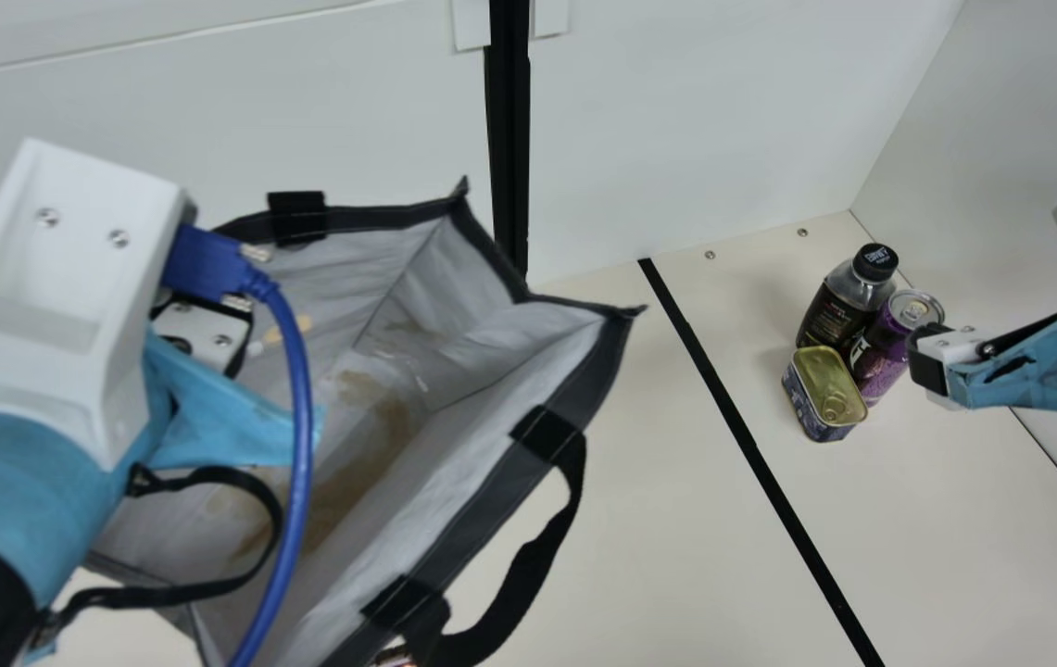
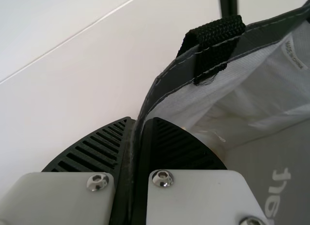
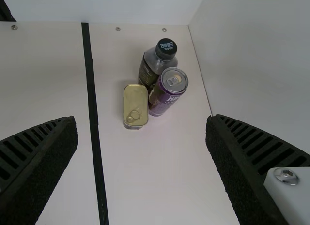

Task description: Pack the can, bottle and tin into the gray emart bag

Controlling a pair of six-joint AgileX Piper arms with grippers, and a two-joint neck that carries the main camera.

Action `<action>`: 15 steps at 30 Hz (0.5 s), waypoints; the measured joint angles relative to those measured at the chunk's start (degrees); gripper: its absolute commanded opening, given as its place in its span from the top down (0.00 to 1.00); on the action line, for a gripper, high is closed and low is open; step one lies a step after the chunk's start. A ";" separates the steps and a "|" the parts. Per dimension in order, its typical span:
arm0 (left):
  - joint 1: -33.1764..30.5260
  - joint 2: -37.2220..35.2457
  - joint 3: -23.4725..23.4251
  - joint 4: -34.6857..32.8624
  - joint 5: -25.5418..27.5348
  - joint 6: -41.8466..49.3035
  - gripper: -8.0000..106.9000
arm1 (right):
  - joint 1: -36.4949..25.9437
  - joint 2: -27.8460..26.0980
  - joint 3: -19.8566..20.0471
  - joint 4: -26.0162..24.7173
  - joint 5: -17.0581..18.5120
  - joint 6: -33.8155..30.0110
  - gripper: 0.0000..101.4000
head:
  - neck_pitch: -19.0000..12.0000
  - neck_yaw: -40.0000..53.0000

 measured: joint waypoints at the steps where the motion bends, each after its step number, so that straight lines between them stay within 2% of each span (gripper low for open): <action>1: -0.14 -0.53 0.89 1.03 0.14 -0.91 0.84 | 0.00 0.00 0.00 0.00 0.00 0.00 0.10 | 0.00 -0.09; 15: -4.50 -7.55 15.50 19.12 0.23 -13.34 0.84 | 0.00 0.00 0.00 0.00 0.00 0.00 0.10 | 0.00 -0.09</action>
